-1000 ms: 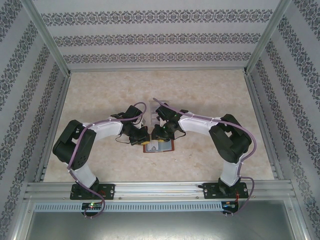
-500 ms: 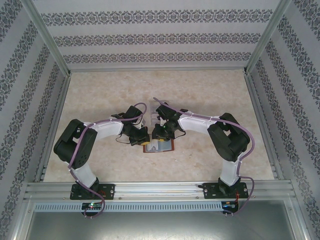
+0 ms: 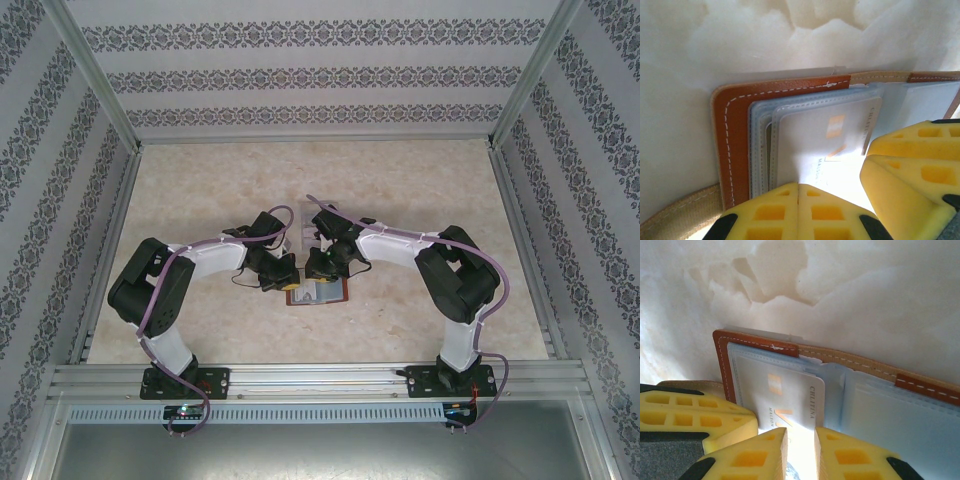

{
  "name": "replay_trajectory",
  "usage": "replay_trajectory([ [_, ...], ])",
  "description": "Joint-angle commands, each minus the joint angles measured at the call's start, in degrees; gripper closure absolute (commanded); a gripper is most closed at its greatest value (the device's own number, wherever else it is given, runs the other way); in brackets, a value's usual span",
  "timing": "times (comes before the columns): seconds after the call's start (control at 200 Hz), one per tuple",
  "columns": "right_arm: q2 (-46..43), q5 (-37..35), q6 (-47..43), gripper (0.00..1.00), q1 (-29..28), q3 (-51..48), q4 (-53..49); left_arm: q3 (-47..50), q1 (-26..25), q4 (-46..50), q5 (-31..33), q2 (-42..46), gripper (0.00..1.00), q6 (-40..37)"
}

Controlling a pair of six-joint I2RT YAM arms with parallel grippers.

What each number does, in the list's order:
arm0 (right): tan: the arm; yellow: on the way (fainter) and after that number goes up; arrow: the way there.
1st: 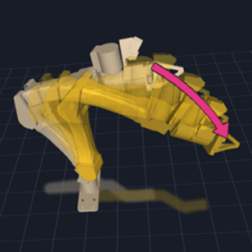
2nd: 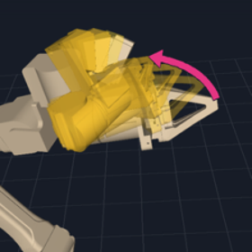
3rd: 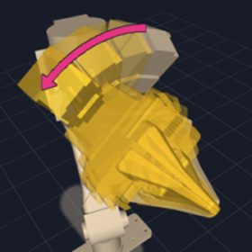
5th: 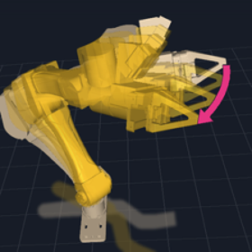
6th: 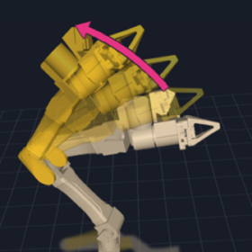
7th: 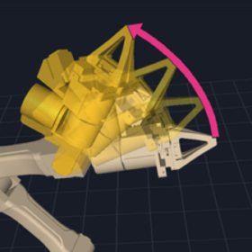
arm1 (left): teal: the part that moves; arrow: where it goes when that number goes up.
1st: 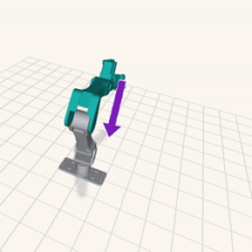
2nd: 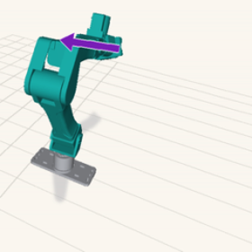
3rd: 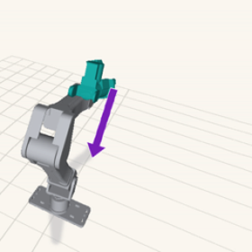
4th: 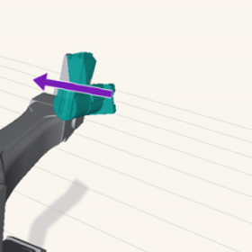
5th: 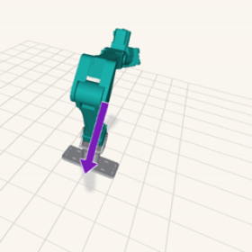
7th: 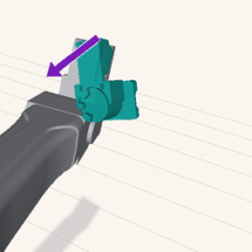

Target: Take the credit cards out of the card holder

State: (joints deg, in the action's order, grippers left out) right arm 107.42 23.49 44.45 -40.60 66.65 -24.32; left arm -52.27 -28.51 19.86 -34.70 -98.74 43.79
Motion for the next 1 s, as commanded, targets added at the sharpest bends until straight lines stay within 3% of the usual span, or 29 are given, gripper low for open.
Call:
replay_trajectory([
  [0.0,0.09,0.19,-0.42,0.78,0.39,1.46,0.21,-0.40,-0.58,0.71,1.21,-1.15,1.00,-0.82],
  [0.33,2.15,-0.61,-0.72,0.79,0.45,1.02,0.46,-0.73,-0.58,1.41,1.28,-1.10,1.00,-1.29],
  [0.685,0.84,-6.57,-3.20,0.77,0.46,2.77,-6.83,-0.86,-0.58,1.73,1.48,-1.02,1.00,-1.26],
  [0.994,-1.46,-5.18,-3.07,0.77,0.47,3.54,-6.06,-1.19,-0.58,2.38,1.57,-1.28,1.00,-1.51],
])
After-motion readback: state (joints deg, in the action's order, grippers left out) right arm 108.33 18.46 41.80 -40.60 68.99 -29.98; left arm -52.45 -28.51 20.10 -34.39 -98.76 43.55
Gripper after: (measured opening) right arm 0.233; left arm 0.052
